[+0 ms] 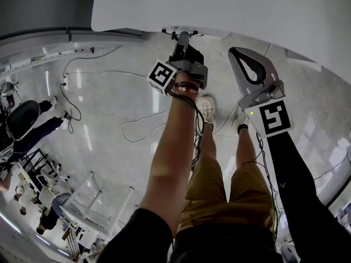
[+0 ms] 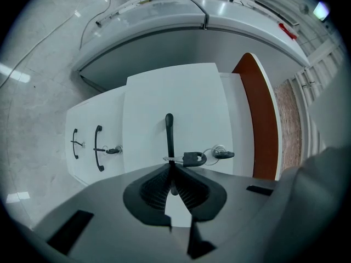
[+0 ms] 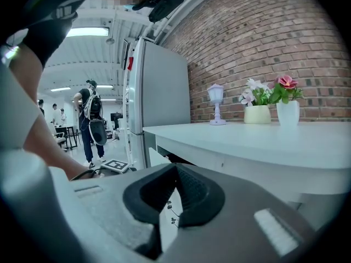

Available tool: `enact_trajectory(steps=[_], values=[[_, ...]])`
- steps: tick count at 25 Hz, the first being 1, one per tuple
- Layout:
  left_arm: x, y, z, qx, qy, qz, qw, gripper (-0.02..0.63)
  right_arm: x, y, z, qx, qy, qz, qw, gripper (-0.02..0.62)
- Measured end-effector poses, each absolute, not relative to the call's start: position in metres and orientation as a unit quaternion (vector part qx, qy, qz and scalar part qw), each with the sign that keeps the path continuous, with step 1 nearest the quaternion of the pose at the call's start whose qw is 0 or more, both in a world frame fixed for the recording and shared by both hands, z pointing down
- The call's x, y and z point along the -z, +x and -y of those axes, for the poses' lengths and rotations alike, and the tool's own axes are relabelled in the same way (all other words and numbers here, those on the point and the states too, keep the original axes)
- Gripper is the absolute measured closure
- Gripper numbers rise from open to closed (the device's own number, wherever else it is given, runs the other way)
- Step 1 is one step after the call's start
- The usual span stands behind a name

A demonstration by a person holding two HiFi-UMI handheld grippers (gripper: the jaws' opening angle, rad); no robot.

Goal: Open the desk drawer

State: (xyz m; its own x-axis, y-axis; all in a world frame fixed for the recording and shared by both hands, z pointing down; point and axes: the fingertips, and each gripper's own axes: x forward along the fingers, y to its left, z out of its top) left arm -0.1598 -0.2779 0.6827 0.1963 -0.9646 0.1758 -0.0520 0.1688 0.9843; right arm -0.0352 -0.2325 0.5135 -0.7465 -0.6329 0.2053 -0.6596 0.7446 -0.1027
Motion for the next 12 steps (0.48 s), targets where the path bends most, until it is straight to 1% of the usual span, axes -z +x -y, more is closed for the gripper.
enact_trajectory(steps=[12], values=[[-0.684, -0.163, 0.263, 0.399, 0.495, 0.505, 0.584, 0.58, -0.518, -0.027, 0.238, -0.082, 0.357, 0.926, 0.086, 0.595]])
